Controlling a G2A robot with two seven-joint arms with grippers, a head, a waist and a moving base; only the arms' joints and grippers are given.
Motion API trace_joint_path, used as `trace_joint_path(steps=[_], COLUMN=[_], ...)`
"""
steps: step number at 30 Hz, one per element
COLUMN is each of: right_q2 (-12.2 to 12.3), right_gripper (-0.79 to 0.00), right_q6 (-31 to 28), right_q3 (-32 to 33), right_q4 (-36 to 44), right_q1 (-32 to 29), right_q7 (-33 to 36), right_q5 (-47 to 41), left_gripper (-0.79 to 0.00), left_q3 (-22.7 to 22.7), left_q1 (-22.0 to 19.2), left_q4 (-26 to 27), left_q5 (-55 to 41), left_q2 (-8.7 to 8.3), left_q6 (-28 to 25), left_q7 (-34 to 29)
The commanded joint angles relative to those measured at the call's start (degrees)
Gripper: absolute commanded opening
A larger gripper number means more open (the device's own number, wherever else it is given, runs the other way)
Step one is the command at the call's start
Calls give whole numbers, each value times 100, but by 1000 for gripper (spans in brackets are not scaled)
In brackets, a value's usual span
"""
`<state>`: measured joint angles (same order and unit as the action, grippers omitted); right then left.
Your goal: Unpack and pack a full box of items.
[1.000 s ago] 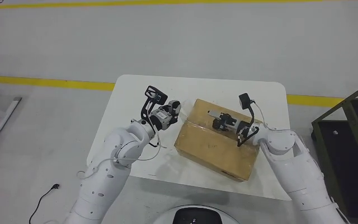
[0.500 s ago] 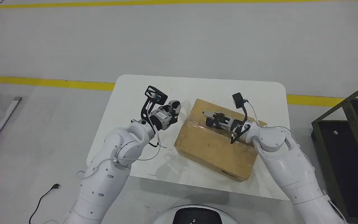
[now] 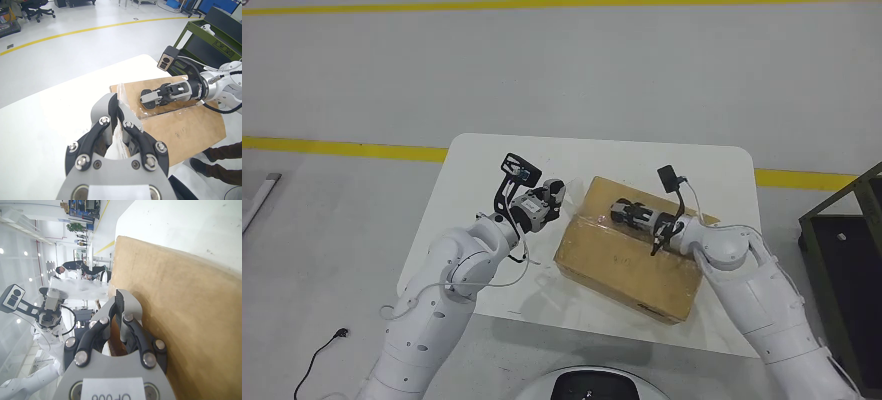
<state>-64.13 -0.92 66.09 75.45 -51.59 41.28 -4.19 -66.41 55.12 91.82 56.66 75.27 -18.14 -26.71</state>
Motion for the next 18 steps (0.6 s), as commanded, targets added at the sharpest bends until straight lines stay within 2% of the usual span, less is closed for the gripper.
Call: trace_joint_path(steps=[1,9,13,14,15,16,17,18], right_q2=[24,149,240,261,280,295,306,314], right_gripper=[-785,-785,-785,-785,-785,-785,-785,-785], right_q6=[-69,-622,-898,-976,-1045,-1098,-1143,-1197], right_q3=[76,591,922,991,1058,1110,1147,1178], right_q4=[76,843,1423,1591,1710,1804,1898,1989], right_q1=[-48,-625,-1090,-1201,-1313,-1419,-1525,-1629], right_q7=[-35,-183,-241,-275,-335,-391,-434,-473], right_q5=[118,255,594,747,905,1038,1126,1176], left_gripper=[-785,-779,-622,-539,-422,-191,0,0], left_q3=[0,0,0,0,0,0,0,0], left_q1=[0,0,0,0,0,0,0,0], left_q4=[0,0,0,0,0,0,0,0], left_q5=[0,0,0,0,0,0,0,0], left_q2=[0,0,0,0,0,0,0,0], left_q6=[0,0,0,0,0,0,0,0], left_q7=[0,0,0,0,0,0,0,0])
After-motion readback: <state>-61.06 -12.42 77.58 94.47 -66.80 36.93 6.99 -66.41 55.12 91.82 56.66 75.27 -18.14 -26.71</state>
